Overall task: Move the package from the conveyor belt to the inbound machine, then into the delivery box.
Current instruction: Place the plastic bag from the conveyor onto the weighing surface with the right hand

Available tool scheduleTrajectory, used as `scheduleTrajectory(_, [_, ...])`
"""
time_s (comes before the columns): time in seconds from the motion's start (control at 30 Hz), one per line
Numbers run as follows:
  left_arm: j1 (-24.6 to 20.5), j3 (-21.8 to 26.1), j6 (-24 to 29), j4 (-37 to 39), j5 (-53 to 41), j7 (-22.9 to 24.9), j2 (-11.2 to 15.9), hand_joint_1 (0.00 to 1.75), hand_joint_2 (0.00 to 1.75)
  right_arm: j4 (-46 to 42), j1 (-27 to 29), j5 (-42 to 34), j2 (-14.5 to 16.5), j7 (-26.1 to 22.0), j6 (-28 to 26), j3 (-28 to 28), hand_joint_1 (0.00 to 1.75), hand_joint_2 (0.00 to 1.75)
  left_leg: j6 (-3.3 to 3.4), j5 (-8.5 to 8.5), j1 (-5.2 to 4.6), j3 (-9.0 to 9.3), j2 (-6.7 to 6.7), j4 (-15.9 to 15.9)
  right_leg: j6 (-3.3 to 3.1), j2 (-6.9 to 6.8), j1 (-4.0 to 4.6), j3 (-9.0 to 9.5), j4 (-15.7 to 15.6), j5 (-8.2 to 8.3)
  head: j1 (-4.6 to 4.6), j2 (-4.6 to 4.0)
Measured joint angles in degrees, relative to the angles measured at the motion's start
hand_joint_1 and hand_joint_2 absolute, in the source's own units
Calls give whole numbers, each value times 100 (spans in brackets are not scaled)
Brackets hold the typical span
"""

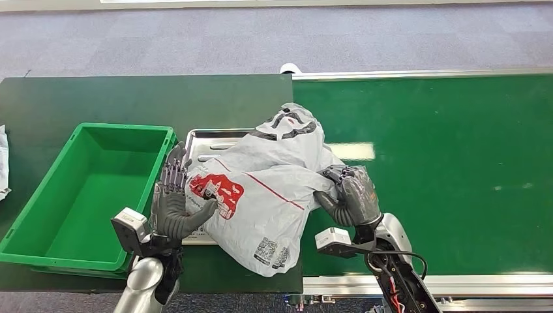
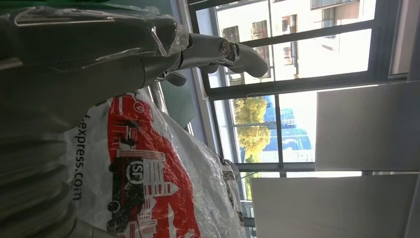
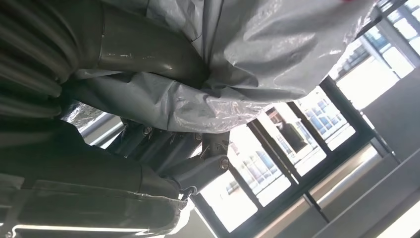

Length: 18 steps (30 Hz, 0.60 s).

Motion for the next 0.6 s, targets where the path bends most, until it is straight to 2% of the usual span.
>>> scheduleTrajectory(0.13, [5, 3, 0, -2, -19, 31, -4, 0, 175, -35, -109, -97, 29, 257, 472, 130, 156, 175, 0, 1, 0, 0, 1, 0, -1, 1, 0, 0, 0, 1, -1, 0])
scheduleTrajectory(0.3, [92, 13, 0, -71, -62, 65, -9, 0, 175, 179, -290, 102, 91, 955, 781, 265, 165, 175, -1, 1, 0, 0, 0, 0, -1, 0, 0, 1, 0, 1, 0, -1])
scheduleTrajectory(0.6, [215, 16, -1, -192, -108, 91, -10, 0, 175, 634, -388, 163, 156, 1259, 774, 274, 162, 175, -1, 1, 0, 0, 0, 0, 0, 0, 0, 0, 1, 0, -1, 0])
